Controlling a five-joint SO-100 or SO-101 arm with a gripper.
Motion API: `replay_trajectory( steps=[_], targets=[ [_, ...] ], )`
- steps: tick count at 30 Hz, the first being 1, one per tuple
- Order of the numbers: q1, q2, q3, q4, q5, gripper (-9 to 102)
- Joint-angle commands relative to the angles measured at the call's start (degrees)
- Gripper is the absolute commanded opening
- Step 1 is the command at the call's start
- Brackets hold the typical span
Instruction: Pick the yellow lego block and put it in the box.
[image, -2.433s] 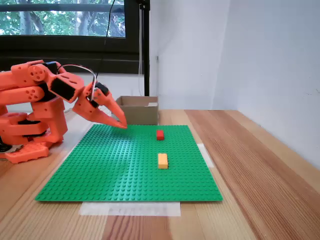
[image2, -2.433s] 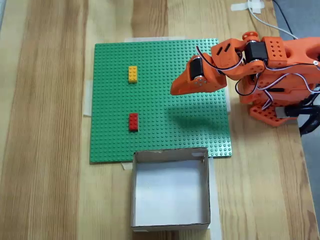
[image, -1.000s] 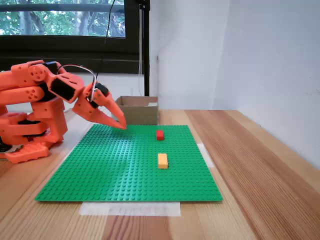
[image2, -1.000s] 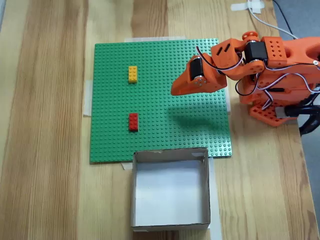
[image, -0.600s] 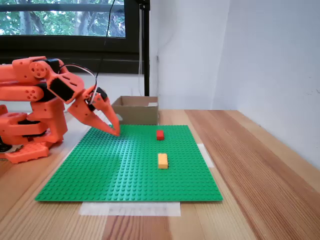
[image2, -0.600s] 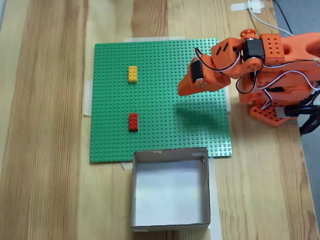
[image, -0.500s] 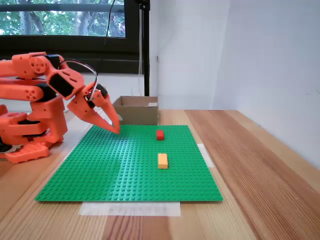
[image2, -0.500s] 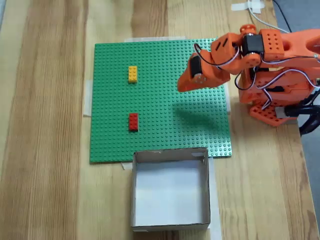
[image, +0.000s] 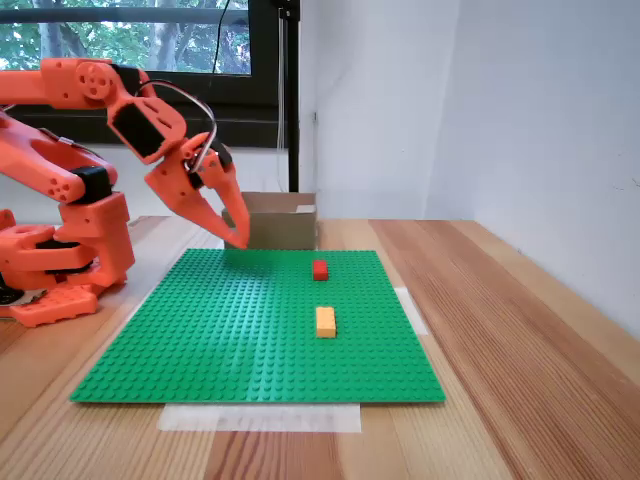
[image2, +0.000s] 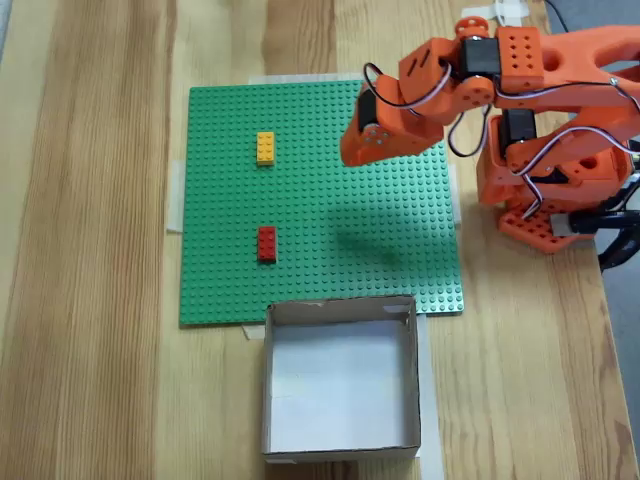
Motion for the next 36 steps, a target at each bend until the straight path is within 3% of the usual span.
replay_trajectory(
  steps=[1,25,36],
  targets=[
    [0.9,-3.7,-5.2,-0.1,-0.5,-1],
    [7.2,-34.2,-34.6,6.2,-4.5,-1],
    [8.8,-46.7,-46.1,9.3,-11.1,-1]
  ],
)
